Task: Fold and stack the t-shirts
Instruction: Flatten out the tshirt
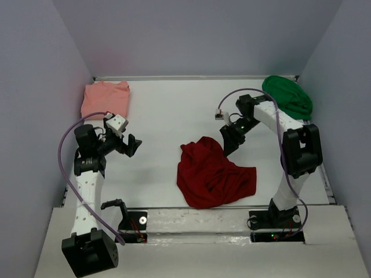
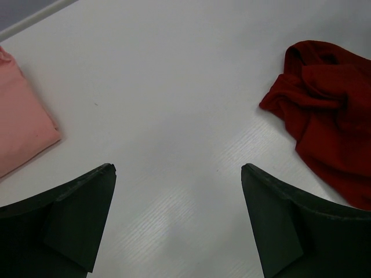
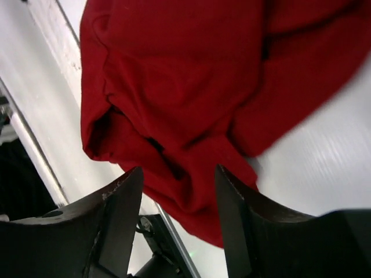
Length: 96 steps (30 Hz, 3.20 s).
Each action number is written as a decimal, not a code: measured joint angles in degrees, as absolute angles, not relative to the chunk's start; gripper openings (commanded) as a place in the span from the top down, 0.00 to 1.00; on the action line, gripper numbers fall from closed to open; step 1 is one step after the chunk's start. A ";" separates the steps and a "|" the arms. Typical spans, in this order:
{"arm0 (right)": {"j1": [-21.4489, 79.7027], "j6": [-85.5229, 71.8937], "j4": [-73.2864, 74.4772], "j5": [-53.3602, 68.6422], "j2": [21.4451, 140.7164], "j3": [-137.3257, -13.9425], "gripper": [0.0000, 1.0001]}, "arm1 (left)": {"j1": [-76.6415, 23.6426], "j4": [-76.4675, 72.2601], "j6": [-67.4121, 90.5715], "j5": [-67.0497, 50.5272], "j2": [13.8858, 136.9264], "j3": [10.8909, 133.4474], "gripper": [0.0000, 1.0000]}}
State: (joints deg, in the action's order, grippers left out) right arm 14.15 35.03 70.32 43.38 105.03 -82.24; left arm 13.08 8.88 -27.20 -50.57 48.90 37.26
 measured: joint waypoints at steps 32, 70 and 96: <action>38.41 27.05 63.40 32.47 125.56 -91.46 1.00 | 13.61 6.61 -27.11 -46.04 45.47 35.14 0.01; 19.35 24.03 39.03 -43.46 143.98 -126.26 1.00 | 13.98 6.44 -27.16 -46.06 43.97 34.50 0.01; 8.58 15.38 41.10 -27.94 102.65 -89.82 0.25 | -12.80 15.16 -26.94 -38.41 68.03 55.05 0.01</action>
State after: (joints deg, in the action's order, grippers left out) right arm 8.58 15.38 41.10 -27.94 102.65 -89.82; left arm -12.80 15.16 -26.94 -38.41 68.03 55.05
